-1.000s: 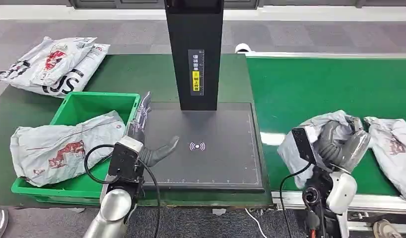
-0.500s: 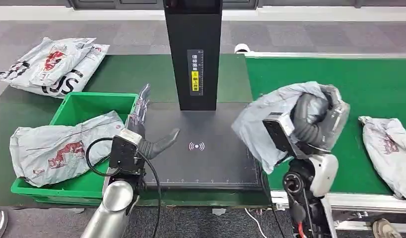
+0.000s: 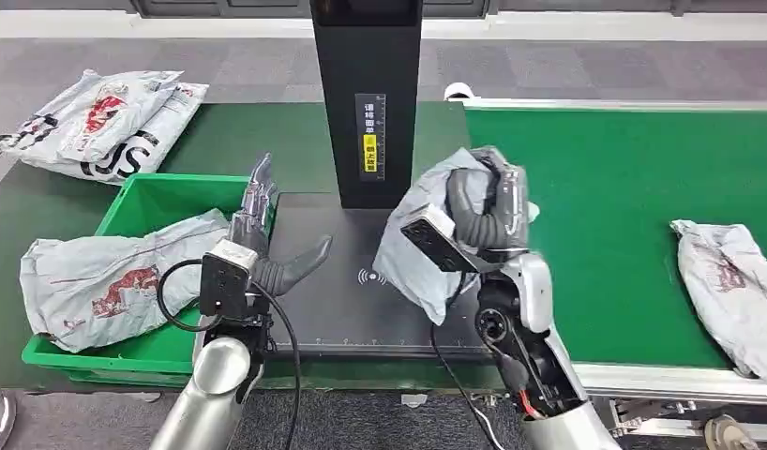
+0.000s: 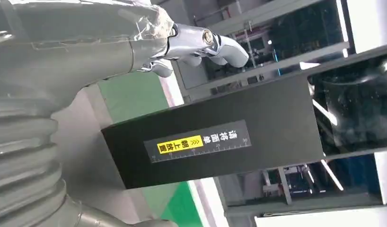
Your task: Moved the parcel from conveyor to table for the left to box.
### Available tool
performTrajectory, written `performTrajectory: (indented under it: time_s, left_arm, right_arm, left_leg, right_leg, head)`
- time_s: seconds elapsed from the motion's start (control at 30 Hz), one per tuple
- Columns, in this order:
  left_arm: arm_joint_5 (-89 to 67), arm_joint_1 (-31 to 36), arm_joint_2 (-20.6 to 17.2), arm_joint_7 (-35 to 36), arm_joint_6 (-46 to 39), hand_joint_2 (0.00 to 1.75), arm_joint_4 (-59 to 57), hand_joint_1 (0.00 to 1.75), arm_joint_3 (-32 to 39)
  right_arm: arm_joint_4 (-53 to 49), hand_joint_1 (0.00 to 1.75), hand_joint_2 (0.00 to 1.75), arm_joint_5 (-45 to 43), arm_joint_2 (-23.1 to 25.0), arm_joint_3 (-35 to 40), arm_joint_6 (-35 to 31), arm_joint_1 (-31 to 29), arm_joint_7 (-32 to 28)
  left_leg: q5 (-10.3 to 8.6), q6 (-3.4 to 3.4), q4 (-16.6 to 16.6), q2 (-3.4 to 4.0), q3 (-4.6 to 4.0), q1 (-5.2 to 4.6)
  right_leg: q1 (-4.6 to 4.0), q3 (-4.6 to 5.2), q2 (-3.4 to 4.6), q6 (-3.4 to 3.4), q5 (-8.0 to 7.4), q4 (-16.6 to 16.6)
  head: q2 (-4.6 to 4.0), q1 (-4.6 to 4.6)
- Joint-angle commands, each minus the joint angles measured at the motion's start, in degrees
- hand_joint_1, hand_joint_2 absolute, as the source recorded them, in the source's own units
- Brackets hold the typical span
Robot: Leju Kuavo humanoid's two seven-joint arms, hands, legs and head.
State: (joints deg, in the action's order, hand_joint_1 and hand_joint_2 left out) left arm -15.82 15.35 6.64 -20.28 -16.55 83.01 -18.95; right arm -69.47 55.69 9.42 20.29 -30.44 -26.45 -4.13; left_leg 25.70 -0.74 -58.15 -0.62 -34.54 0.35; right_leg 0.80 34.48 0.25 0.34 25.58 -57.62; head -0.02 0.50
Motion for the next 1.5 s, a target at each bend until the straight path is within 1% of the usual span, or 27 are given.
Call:
performTrajectory:
  time_s: [0.03, 0.07, 0.1, 0.17, 0.2, 0.27, 0.3, 0.37, 0.47, 0.5, 0.6, 0.67, 0.73, 0.77, 0.83, 1.03, 1.1, 1.23, 1.27, 1.33, 1.4, 1.43, 1.5]
  left_arm:
    - [1.3, 3.6, -1.5, 0.2, -1.4, 1.75, -3.5, 0.00, 1.5]
    - [1.3, 3.3, -1.4, 0.4, -1.8, 1.75, -3.1, 0.00, 1.9]
    - [1.3, 3.2, -1.4, 0.5, -1.8, 1.75, -2.8, 0.00, 2.1]
    - [1.2, 2.6, -1.3, 0.6, -2.0, 1.75, -2.2, 0.00, 2.5]
    - [1.0, 2.2, -1.3, 0.7, -2.1, 1.75, -1.9, 0.00, 2.9]
    - [0.9, 2.0, -1.2, 0.7, -2.1, 1.75, -1.6, 0.00, 3.2]
    - [0.9, 2.0, -1.2, 0.7, -2.1, 1.75, -1.6, 0.00, 3.2]
    - [0.3, 1.7, -1.0, 0.8, -2.2, 1.75, -1.2, 0.00, 3.9]
    - [-0.2, 1.4, -1.1, 0.8, -2.2, 1.75, -0.8, 0.00, 4.7]
    - [-0.2, 1.2, -1.2, 0.8, -2.2, 1.75, -0.6, 0.00, 5.1]
    - [-0.5, 0.7, -1.4, 0.7, -2.3, 1.75, -0.1, 0.00, 5.5]
    - [-0.9, 0.2, -1.9, 0.7, -2.4, 1.75, 0.0, 0.00, 5.8]
    - [-1.9, -0.1, -2.3, 1.2, -2.2, 1.75, -0.2, 0.00, 5.8]
    - [-1.9, -0.2, -2.3, 1.2, -2.2, 1.75, -0.3, 0.00, 6.0]
    - [-1.9, -0.2, -2.3, 1.2, -2.2, 1.75, -0.3, 0.00, 6.0]
    - [-1.9, -0.2, -2.3, 1.2, -2.2, 1.75, -0.3, 0.00, 6.0]
    - [-1.9, -0.2, -2.3, 1.2, -2.2, 1.75, -0.3, 0.00, 6.0]
    - [-1.9, -0.2, -2.3, 1.2, -2.2, 1.75, -0.3, 0.00, 6.0]
    - [-1.9, -0.2, -2.3, 1.2, -2.2, 1.75, -0.3, 0.00, 6.0]
    - [-2.0, -0.1, -2.2, 1.2, -2.2, 1.75, -0.3, 0.00, 6.0]
    - [-2.7, -1.0, -2.2, 1.4, -2.6, 1.75, -0.1, 0.00, 6.6]
    - [-2.8, -1.6, -2.2, 1.3, -2.7, 1.75, 0.2, 0.00, 6.8]
    - [-3.1, -2.4, -2.0, 1.3, -2.7, 1.75, 0.8, 0.00, 7.2]
  right_arm:
    - [24.2, 0.00, 1.75, -3.3, 2.9, 9.9, -0.1, -11.8, 0.6]
    - [25.8, 0.00, 1.75, -3.3, 2.7, 10.2, 1.0, -12.3, 1.7]
    - [25.9, 0.00, 1.75, -4.6, 2.7, 9.5, 1.7, -12.0, 1.7]
    - [26.1, 0.00, 1.75, -6.2, 2.3, 8.8, 2.2, -11.3, 0.8]
    - [26.1, 0.00, 1.75, -8.3, 2.3, 7.8, 2.9, -10.8, -0.3]
    - [26.1, 0.00, 1.75, -10.0, 2.0, 7.3, 3.5, -10.3, -1.4]
    - [26.1, 0.00, 1.75, -10.0, 2.0, 7.3, 3.5, -10.3, -1.4]
    - [25.9, 0.00, 1.75, -14.7, 2.1, 5.5, 6.3, -9.9, -3.3]
    - [25.9, 0.00, 1.75, -17.1, 1.8, 4.4, 6.5, -9.8, -4.5]
    - [25.7, 0.00, 1.75, -17.5, 1.6, 4.2, 6.6, -9.9, -4.7]
    - [24.2, 0.00, 1.75, -18.3, 1.2, 3.9, 6.8, -9.2, -5.0]
    - [18.0, 0.00, 1.75, -21.5, 0.7, 2.2, 5.9, -6.5, -7.2]
    - [10.8, 0.00, 1.75, -23.2, -0.9, 1.8, 6.2, -3.5, -7.5]
    - [9.0, 0.00, 1.75, -23.5, -1.5, 2.0, 6.9, -2.8, -6.8]
    - [9.0, 0.00, 1.75, -23.5, -1.5, 2.0, 6.9, -2.8, -6.8]
    - [9.0, 0.00, 1.75, -23.5, -1.5, 2.0, 6.9, -2.8, -6.8]
    - [9.0, 0.00, 1.75, -23.5, -1.5, 2.0, 6.9, -2.8, -6.8]
    - [9.0, 0.00, 1.75, -23.5, -1.5, 2.0, 6.9, -2.8, -6.8]
    - [9.0, 0.00, 1.75, -23.5, -1.5, 2.0, 6.9, -2.8, -6.8]
    - [8.6, 0.00, 1.75, -24.0, -1.2, 1.6, 6.2, -2.5, -7.2]
    - [0.9, 0.00, 1.75, -27.8, -2.3, -0.7, 2.3, 1.2, -10.9]
    - [-4.2, 0.00, 1.75, -29.2, -3.2, -1.8, 0.6, 3.5, -11.8]
    - [-11.8, 0.00, 1.75, -29.5, -4.4, -3.5, -1.5, 6.9, -12.3]
  left_leg:
    - [0.00, -0.06, 0.1, 0.38, 0.22, 0.06]
    - [-0.02, -0.06, 0.2, 0.33, 0.27, 0.03]
    - [0.01, -0.04, 0.1, 0.21, 0.15, 0.03]
    - [-0.01, -0.02, 0.2, 0.25, 0.37, 0.06]
    - [0.00, -0.02, 0.1, 0.08, 0.17, 0.04]
    - [0.01, 0.00, 0.2, 0.14, 0.29, 0.08]
    - [0.02, -0.01, 0.1, 0.09, 0.19, 0.07]
    - [0.01, 0.00, 0.1, 0.10, 0.20, 0.04]
    - [-0.01, -0.01, 0.0, -0.02, 0.03, 0.04]
    - [-0.01, -0.01, 0.1, 0.04, 0.15, 0.05]
    - [-0.01, -0.02, 0.0, 0.00, 0.08, 0.03]
    - [-0.02, -0.02, 0.1, 0.03, 0.20, 0.04]
    - [-0.01, -0.02, 0.1, -0.02, 0.16, 0.05]
    - [-0.01, -0.01, 0.2, -0.05, 0.23, 0.06]
    - [-0.01, -0.01, 0.1, -0.12, 0.11, 0.04]
    - [0.01, 0.00, 0.1, 0.00, 0.19, 0.06]
    - [0.00, -0.01, 0.0, -0.03, 0.06, 0.04]
    - [-0.01, -0.01, 0.1, 0.02, 0.21, 0.04]
    - [0.00, -0.02, 0.0, -0.01, 0.09, 0.06]
    - [0.00, -0.02, 0.1, -0.01, 0.13, 0.06]
    - [0.01, -0.01, 0.1, 0.00, 0.25, 0.05]
    - [0.00, -0.01, 0.1, -0.07, 0.13, 0.05]
    - [0.02, 0.00, 0.1, -0.19, 0.18, 0.05]
  right_leg:
    - [-0.09, -0.11, 0.29, -0.09, -0.09, 0.1]
    - [-0.08, -0.16, 0.23, -0.10, -0.09, 0.1]
    - [-0.10, -0.09, 0.17, -0.05, -0.04, 0.1]
    - [-0.13, -0.32, 0.17, -0.07, -0.07, 0.2]
    - [-0.07, -0.14, 0.06, -0.03, -0.01, 0.1]
    - [-0.10, -0.28, 0.09, -0.04, -0.03, 0.2]
    - [-0.09, -0.19, 0.07, -0.03, -0.01, 0.1]
    - [-0.05, -0.20, 0.07, -0.03, -0.02, 0.1]
    - [-0.03, -0.05, 0.00, -0.02, -0.01, 0.0]
    - [-0.05, -0.16, 0.02, -0.04, -0.03, 0.1]
    - [-0.02, -0.07, -0.01, -0.03, -0.01, 0.0]
    - [-0.05, -0.18, -0.02, -0.06, -0.02, 0.1]
    - [-0.05, -0.15, -0.05, -0.04, 0.01, 0.1]
    - [-0.08, -0.24, -0.10, -0.05, 0.01, 0.2]
    - [-0.05, -0.12, -0.13, -0.02, 0.03, 0.1]
    - [-0.07, -0.19, -0.05, -0.03, 0.00, 0.1]
    - [-0.03, -0.05, -0.04, -0.02, 0.00, 0.0]
    - [-0.05, -0.18, -0.03, -0.05, -0.02, 0.1]
    - [-0.06, -0.08, -0.04, -0.03, 0.00, 0.1]
    - [-0.06, -0.12, -0.06, -0.04, 0.00, 0.1]
    - [-0.06, -0.23, -0.08, -0.05, 0.02, 0.2]
    - [-0.05, -0.14, -0.11, -0.03, 0.03, 0.1]
    - [-0.06, -0.23, -0.24, -0.03, 0.07, 0.1]
  head:
    - [0.02, 0.00]
    - [0.00, 0.00]
    - [0.02, 0.00]
    - [0.00, 0.00]
    - [0.02, 0.00]
    - [0.02, 0.00]
    - [0.02, 0.00]
    - [0.02, -0.02]
    - [0.02, 0.00]
    - [0.02, 0.00]
    - [0.02, 0.00]
    - [0.02, 0.00]
    - [0.02, 0.00]
    - [0.00, 0.00]
    - [0.02, 0.00]
    - [0.02, 0.00]
    - [0.02, 0.00]
    - [0.02, 0.00]
    - [0.02, 0.00]
    - [0.02, 0.00]
    - [0.02, 0.00]
    - [0.02, 0.00]
    - [0.00, 0.00]
